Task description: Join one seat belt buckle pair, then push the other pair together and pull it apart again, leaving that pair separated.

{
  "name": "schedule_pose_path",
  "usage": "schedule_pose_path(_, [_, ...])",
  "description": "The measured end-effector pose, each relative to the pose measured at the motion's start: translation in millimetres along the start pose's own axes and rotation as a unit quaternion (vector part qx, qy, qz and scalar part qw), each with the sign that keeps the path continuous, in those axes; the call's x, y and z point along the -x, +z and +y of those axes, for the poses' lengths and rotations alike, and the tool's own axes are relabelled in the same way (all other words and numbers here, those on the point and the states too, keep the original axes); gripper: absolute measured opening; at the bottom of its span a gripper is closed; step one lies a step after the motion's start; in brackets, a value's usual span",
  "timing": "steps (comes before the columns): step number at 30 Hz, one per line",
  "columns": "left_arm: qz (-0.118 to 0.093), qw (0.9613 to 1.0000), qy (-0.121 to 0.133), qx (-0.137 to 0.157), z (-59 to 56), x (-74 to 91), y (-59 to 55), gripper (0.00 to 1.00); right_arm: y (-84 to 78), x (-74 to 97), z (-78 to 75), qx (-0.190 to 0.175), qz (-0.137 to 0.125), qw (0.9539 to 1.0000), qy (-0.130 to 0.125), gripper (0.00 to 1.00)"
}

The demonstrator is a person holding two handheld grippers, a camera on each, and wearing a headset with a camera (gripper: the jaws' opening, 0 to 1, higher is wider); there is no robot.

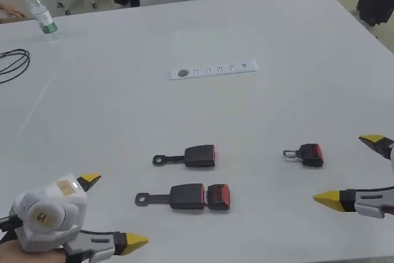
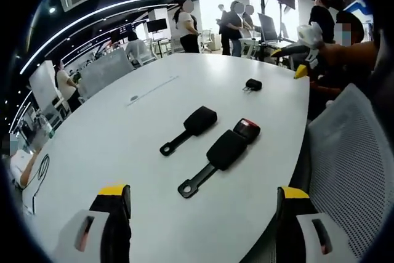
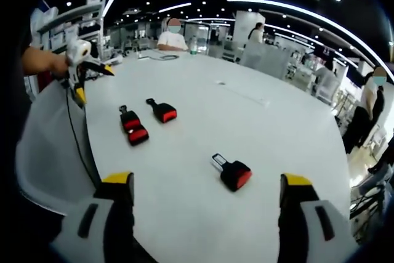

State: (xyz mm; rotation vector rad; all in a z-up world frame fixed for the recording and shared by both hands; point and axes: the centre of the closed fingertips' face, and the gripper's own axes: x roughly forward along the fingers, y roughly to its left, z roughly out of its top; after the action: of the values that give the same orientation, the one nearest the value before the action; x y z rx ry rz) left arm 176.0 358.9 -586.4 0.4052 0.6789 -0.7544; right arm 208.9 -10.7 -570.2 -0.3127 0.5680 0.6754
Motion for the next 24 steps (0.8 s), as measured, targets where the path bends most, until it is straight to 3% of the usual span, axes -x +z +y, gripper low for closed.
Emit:
schedule_pose_path(8, [0.012, 0.9991, -0.023, -0.032, -17.9, -9.5, 1.2, 1.0, -3.3, -3.0, 8.2, -0.028, -0.004, 0.9996, -0.002, 1.0])
schedule_pose_path(24, [0.015, 0.9991, -0.031, -0.025, -21.8, -8.8, -2.4, 1.0, -10.6, -10.3, 23.1, -0.011, 0.009, 0.9999, 0.006, 1.0])
